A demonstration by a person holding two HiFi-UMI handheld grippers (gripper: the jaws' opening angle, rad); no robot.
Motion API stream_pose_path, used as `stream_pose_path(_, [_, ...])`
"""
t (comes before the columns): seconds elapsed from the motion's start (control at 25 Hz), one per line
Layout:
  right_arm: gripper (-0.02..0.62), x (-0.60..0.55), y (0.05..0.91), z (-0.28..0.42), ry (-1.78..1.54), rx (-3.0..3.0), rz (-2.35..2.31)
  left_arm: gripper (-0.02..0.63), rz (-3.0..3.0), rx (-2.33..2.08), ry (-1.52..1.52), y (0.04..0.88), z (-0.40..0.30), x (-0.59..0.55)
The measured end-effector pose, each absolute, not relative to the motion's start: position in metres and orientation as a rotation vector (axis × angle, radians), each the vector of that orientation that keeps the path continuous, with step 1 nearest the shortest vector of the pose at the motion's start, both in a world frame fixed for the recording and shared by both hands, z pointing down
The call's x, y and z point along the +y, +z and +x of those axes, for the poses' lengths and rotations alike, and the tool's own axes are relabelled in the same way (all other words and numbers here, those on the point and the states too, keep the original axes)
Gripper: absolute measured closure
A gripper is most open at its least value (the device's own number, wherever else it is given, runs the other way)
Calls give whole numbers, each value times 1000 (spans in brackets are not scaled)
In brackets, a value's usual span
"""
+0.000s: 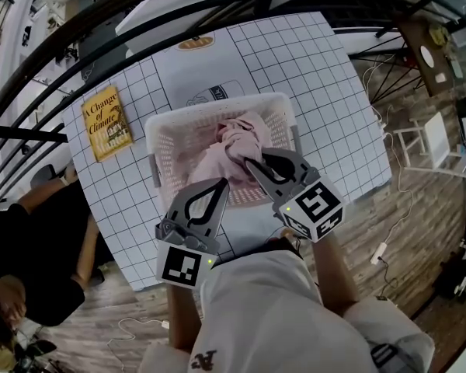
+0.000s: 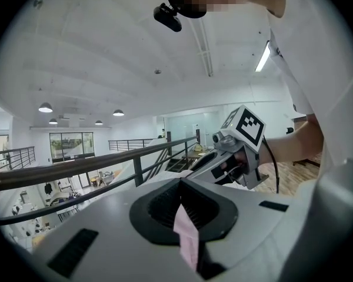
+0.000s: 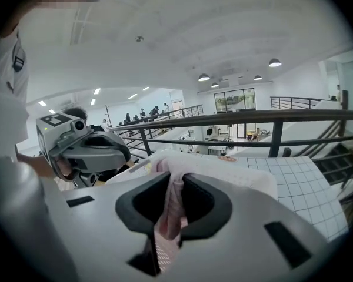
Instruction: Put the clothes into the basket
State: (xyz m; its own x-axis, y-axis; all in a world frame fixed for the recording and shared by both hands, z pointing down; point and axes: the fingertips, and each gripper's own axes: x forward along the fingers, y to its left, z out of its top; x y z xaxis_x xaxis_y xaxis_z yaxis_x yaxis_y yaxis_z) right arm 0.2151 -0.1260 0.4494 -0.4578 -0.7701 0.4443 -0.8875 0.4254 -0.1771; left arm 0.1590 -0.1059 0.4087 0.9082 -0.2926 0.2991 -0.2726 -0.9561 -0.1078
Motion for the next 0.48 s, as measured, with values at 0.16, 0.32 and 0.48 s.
stream_pose_path(0.16, [537, -126, 459, 213, 569, -2364, 1391, 603, -3019, 446, -499, 414, 162, -107])
stream_pose_path(0.32, [535, -127, 465, 212, 569, -2347, 1360, 603, -3028, 445, -518, 419, 165, -109])
stream_pose_path(0.48, [532, -129, 470, 210, 560, -2332, 1332, 603, -3037, 446, -531, 425, 167, -110])
